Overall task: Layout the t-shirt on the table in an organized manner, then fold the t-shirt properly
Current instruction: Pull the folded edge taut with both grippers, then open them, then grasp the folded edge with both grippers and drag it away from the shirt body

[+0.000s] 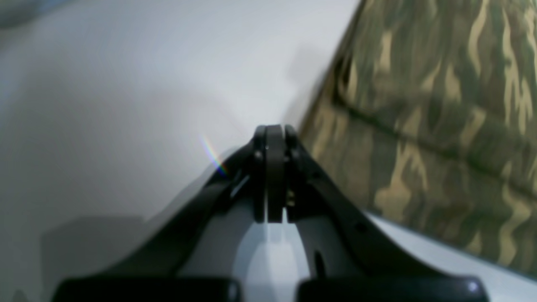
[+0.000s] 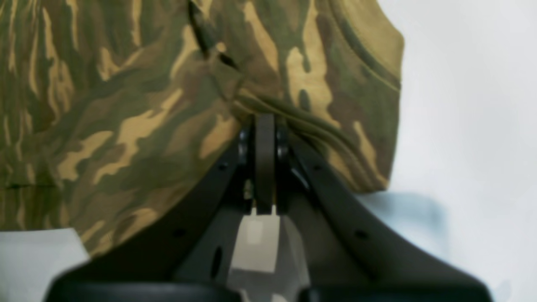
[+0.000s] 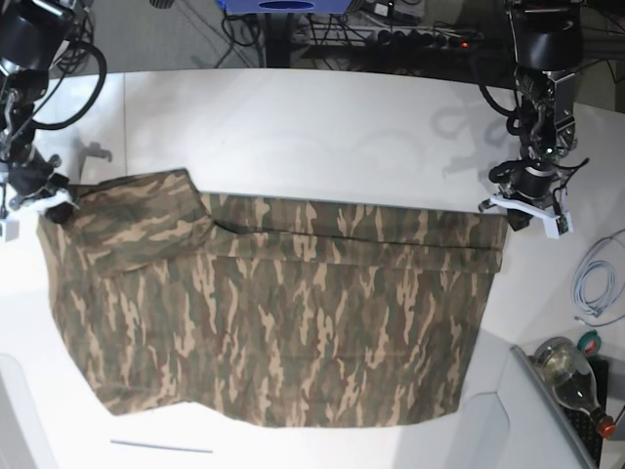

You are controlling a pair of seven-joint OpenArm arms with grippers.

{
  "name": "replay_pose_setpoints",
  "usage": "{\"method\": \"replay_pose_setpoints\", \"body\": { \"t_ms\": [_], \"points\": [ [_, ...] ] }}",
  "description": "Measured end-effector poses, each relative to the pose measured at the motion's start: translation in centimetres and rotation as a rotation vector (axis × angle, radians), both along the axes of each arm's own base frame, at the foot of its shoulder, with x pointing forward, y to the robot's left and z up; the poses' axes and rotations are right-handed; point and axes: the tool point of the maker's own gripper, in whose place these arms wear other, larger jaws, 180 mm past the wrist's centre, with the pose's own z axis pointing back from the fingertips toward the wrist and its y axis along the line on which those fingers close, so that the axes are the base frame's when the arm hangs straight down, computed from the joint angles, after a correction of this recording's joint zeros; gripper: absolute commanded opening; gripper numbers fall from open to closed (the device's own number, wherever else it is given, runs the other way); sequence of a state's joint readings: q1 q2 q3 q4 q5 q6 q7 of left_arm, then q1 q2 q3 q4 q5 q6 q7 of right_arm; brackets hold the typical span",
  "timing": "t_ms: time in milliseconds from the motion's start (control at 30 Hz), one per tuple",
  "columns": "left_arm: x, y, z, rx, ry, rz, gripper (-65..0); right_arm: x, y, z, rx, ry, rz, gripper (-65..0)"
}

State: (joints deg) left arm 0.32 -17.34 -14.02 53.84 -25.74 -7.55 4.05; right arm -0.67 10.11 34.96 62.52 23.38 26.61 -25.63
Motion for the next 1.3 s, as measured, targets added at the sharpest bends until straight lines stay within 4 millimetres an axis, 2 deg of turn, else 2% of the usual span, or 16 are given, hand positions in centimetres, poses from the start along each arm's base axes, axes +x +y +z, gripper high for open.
{"method": "replay_pose_setpoints", "body": {
  "t_ms": [100, 267, 400, 567, 700, 800, 867, 967, 1033, 1133, 1200, 1233, 1300],
  "points": [
    [0.4, -0.1, -0.7, -0.014, 0.018, 0.008, -65.0, 0.3, -0.1, -1.1, 0.037, 0.023, -0.021, -64.8],
    [0.0, 0.3, -1.5, 0.067, 0.056, -0.051, -65.0, -0.8, -0.4, -2.4, 0.048, 0.072, -0.026, -64.8],
    [-0.6, 0.2, -1.8, 0.082, 0.057, -0.058, -65.0, -2.2, -0.8, -2.9, 0.043, 0.083, -0.048, -64.8],
    [-1.2, 0.5, -1.8, 0.086, 0.05, -0.059, -65.0, -2.8, -1.0, -3.0, 0.039, 0.084, -0.061, -64.8],
    [-1.1, 0.7, -1.3, 0.079, 0.064, -0.046, -65.0, -3.5, -1.3, -2.3, -0.003, 0.094, -0.06, -64.1],
    [-1.2, 1.4, -0.2, 0.07, 0.034, 0.021, -65.0, -3.1, -0.8, 0.1, 0.02, -0.014, -0.111, -63.5],
    [-0.5, 1.7, 1.3, 0.076, -0.005, 0.03, -65.0, -2.6, -0.6, 1.9, 0.036, -0.088, -0.148, -58.1],
    [0.3, 2.7, 3.9, 0.088, -0.06, 0.044, -64.8, -2.6, -0.9, 3.6, 0.025, -0.132, -0.167, -42.6],
    [-0.4, 3.4, 4.6, 0.04, -0.068, 0.084, -49.7, -3.4, -1.1, 4.0, 0.019, -0.129, -0.177, -29.9],
    [-3.9, 4.6, 2.9, -0.08, -0.04, 0.19, -28.8, -4.8, -1.2, 3.4, 0.024, -0.101, -0.201, -16.2],
    [-6.1, 5.3, 1.3, -0.127, -0.001, 0.251, -20.6, -5.1, -1.0, 3.1, 0.031, -0.091, -0.203, -14.6],
    [-6.6, 5.3, 0.6, -0.134, 0.021, 0.253, -18.1, -5.1, -1.1, 3.1, 0.03, -0.092, -0.204, -14.9],
    [-5.9, 4.2, 0.0, -0.155, 0.026, 0.199, -16.9, -5.0, -1.2, 3.3, 0.026, -0.1, -0.207, -14.9]
  ]
}}
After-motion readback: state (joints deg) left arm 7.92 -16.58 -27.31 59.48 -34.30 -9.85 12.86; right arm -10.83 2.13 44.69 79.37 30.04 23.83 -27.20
